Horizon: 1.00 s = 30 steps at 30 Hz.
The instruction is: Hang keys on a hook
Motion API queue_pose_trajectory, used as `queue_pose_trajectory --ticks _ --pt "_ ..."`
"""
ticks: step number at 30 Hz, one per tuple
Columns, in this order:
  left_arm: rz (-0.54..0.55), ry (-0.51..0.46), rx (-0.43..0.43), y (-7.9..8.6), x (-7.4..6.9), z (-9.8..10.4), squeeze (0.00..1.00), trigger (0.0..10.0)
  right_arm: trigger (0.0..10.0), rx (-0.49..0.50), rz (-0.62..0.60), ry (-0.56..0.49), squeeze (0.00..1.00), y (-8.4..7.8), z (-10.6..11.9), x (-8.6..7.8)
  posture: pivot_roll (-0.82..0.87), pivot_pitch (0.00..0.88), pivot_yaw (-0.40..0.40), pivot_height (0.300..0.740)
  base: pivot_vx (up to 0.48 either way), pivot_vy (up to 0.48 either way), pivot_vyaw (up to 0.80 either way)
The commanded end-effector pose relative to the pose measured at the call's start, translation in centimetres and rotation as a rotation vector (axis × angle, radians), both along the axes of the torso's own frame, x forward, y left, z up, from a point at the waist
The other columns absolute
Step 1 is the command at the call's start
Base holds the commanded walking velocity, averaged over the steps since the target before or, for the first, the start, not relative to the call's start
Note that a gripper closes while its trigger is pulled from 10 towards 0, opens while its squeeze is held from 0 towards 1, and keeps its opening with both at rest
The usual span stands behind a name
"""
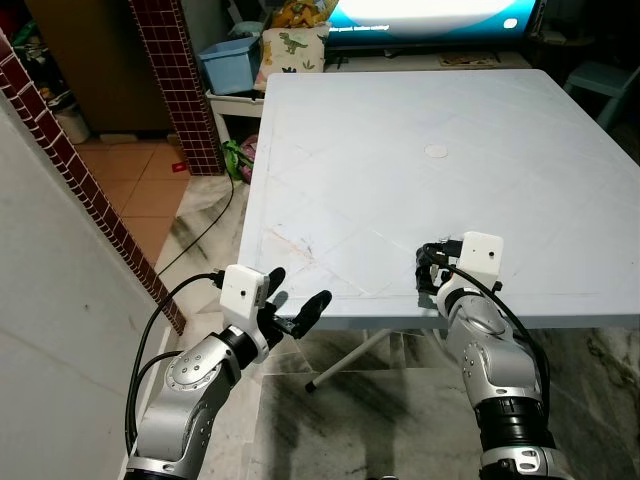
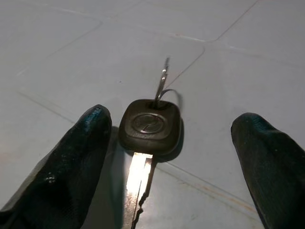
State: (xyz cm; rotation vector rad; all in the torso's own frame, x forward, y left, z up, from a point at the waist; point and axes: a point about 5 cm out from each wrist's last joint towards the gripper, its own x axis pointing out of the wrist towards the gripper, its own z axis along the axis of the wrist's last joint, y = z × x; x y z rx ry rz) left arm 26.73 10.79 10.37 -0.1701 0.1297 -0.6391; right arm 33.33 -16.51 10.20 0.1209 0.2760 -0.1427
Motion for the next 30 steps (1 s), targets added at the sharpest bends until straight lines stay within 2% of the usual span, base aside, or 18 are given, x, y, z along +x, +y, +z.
queue_pose_trajectory --ticks 1,2,4,7,8,9,12,14,16,17,20,23,24,25,26,27,29,30 --pt "-0.017 -0.001 0.003 0.0 -0.2 0.2 0.0 10.0 4.1 0.051 0.028 0.036 0.0 0.6 -0.8 0.0 -0.02 0.102 0.043 0.74 0.0 0.0 0.0" --pt "-0.019 -0.001 0.002 -0.1 -0.2 0.2 0.0 10.0 1.8 0.066 0.039 0.039 0.0 0.7 -0.8 0.0 -0.02 0.102 0.043 0.74 0.0 0.0 0.0" --pt "-0.019 0.0 0.002 -0.1 -0.2 0.2 0.0 10.0 1.8 0.076 0.048 0.042 0.0 0.8 -0.9 0.0 -0.02 0.102 0.043 0.74 0.0 0.0 0.0" --pt "-0.023 0.001 0.003 -0.2 -0.2 0.2 0.0 10.0 1.3 0.1 0.065 0.053 0.0 1.1 -1.0 0.0 -0.02 0.099 0.043 0.74 0.0 0.0 0.0" --pt "-0.025 0.002 0.002 -0.3 -0.2 0.2 0.0 10.0 2.5 0.107 0.075 0.065 0.0 1.3 -1.1 -0.1 -0.03 0.096 0.04 0.74 0.0 0.0 0.0" --pt "-0.026 0.002 0.002 -0.3 -0.3 0.1 0.0 10.0 3.2 0.106 0.081 0.072 0.0 1.4 -1.2 -0.1 -0.03 0.096 0.04 0.74 0.0 0.0 0.0" --pt "-0.029 0.003 0.002 -0.4 -0.3 0.1 0.0 10.0 3.9 0.101 0.105 0.101 0.0 1.8 -1.5 -0.3 -0.03 0.095 0.038 0.74 0.0 0.0 0.0" --pt "-0.029 0.003 0.002 -0.5 -0.3 0.1 0.0 10.0 3.9 0.097 0.104 0.111 0.0 1.8 -1.6 -0.4 -0.03 0.094 0.037 0.74 0.0 0.0 0.0" --pt "-0.03 0.004 0.003 -0.5 -0.3 0.1 0.0 10.0 7.3 0.105 0.108 0.115 0.0 2.0 -1.6 -0.4 -0.03 0.094 0.037 0.74 0.0 0.0 0.0" --pt "-0.03 0.004 0.004 -0.5 -0.3 0.1 0.0 10.0 8.0 0.096 0.118 0.127 0.0 2.1 -1.7 -0.5 -0.03 0.094 0.037 0.74 0.0 0.0 0.0" --pt "-0.031 0.005 0.004 -0.5 -0.3 0.1 0.0 10.0 8.4 0.1 0.124 0.15 0.0 2.2 -1.9 -0.6 -0.03 0.092 0.036 0.74 0.0 0.0 0.0" --pt "-0.029 0.007 0.008 -0.4 -0.3 0.0 0.0 10.0 7.8 0.088 0.147 0.182 0.0 2.5 -2.2 -0.7 -0.03 0.092 0.036 0.74 0.0 0.0 0.0" --pt "-0.027 0.008 0.008 -0.3 -0.3 0.0 0.0 10.0 8.8 0.084 0.153 0.191 0.0 2.6 -2.3 -0.8 -0.03 0.092 0.036 0.74 0.0 0.0 0.0" --pt "-0.026 0.008 0.008 -0.3 -0.3 0.0 0.0 10.0 8.8 0.078 0.158 0.194 0.0 2.6 -2.3 -0.8 -0.03 0.092 0.036 0.74 0.0 0.0 0.0" --pt "-0.025 0.008 0.008 -0.3 -0.3 0.0 0.0 10.0 10.0 0.077 0.16 0.194 0.0 2.7 -2.3 -0.8 -0.03 0.092 0.036 0.74 0.0 0.0 0.0" --pt "-0.025 0.008 0.008 -0.3 -0.3 0.0 0.0 10.0 7.7 0.078 0.161 0.195 0.0 2.8 -2.3 -0.9 -0.03 0.092 0.036 0.74 0.0 0.0 0.0" --pt "-0.025 0.008 0.008 -0.4 -0.3 0.0 0.0 10.0 4.3 0.073 0.168 0.206 0.0 2.9 -2.4 -0.9 -0.03 0.092 0.036 0.74 0.0 0.0 0.0" --pt "-0.026 0.009 0.008 -0.5 -0.3 0.0 0.0 10.0 0.0 0.073 0.168 0.207 0.0 3.0 -2.4 -1.0 -0.03 0.09 0.037 0.74 0.0 0.0 0.0"
